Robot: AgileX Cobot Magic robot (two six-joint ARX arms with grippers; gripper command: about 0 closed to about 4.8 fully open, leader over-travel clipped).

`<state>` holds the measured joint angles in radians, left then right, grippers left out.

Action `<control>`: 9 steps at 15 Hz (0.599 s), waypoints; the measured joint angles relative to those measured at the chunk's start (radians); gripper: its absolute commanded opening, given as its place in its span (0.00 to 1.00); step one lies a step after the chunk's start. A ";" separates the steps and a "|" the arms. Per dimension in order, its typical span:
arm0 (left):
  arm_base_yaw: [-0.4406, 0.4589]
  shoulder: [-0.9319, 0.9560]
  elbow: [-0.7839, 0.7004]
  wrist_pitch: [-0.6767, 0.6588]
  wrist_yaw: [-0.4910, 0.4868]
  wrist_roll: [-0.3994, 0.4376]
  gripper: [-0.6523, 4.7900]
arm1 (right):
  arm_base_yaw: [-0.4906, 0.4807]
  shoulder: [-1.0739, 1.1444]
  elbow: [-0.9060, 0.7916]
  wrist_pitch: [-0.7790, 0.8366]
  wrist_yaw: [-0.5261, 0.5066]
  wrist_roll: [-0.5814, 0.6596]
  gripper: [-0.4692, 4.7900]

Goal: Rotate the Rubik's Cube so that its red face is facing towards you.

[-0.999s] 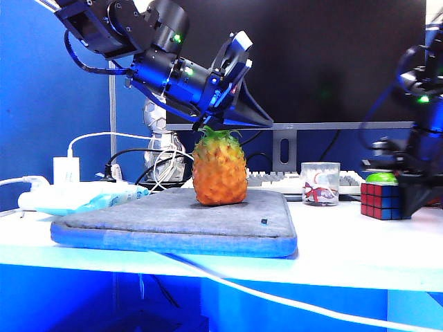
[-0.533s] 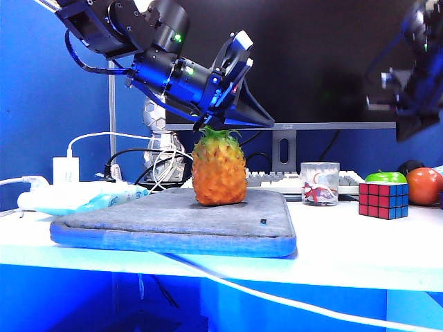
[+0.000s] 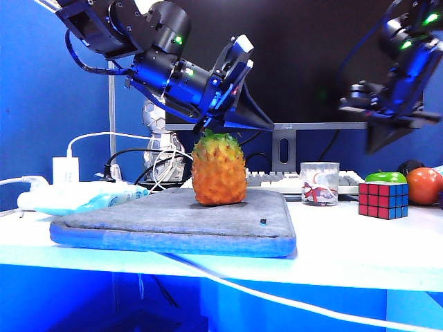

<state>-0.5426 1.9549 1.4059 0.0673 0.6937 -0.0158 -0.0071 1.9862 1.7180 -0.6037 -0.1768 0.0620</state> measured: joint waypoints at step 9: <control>-0.001 0.000 0.000 0.000 0.000 0.000 0.11 | 0.013 0.142 0.003 0.079 -0.004 0.039 0.08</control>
<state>-0.5438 1.9553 1.4059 0.0669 0.6937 -0.0158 0.0063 2.1277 1.7214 -0.5251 -0.1810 0.1005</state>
